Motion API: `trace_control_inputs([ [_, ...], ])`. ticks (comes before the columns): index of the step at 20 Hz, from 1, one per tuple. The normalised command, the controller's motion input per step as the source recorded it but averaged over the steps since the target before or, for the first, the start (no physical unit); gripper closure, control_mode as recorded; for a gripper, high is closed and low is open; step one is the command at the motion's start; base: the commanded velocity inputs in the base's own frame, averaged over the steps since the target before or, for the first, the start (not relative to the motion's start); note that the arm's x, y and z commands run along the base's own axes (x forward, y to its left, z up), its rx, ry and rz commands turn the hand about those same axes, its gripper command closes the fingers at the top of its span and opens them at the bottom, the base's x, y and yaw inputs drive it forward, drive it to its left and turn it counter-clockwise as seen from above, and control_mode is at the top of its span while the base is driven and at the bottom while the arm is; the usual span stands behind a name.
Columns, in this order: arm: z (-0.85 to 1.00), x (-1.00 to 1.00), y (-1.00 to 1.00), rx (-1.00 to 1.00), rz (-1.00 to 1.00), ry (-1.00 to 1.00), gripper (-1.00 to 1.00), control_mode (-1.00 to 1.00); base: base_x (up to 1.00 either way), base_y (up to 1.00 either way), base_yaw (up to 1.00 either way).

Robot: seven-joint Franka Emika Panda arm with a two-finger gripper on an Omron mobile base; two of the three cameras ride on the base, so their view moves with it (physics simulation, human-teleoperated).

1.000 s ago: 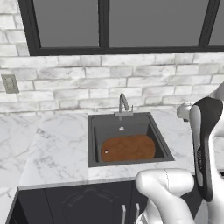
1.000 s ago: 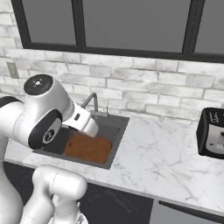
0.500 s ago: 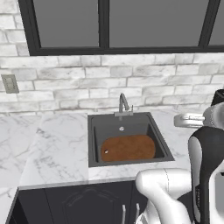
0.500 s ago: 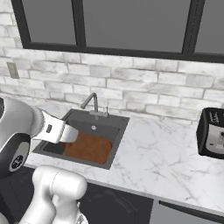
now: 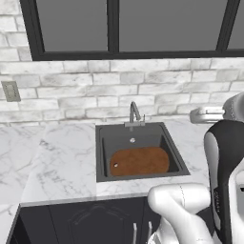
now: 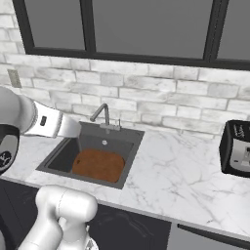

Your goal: Move the cutting board and knife to the sink. Then move spray from the cabinet to the counter.

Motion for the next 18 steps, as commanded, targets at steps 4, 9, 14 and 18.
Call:
trace_control_inputs([
  [4, 0.00, -0.10, 0.20, -0.07, 0.13, -0.08, -1.00, -1.00, 0.00, 0.00, 0.00],
  [9, -0.07, -0.10, 0.33, -0.07, 0.19, -0.14, -1.00, -1.00, 0.00, 0.00, 0.00],
  [14, -0.03, -0.23, 0.05, -0.04, 0.05, -0.11, -1.00, 1.00, -0.48, 0.01, 0.08],
  [18, 0.00, 0.00, 0.00, 0.00, 0.00, 0.00, -1.00, 1.00, -1.00, 0.00, 0.15],
])
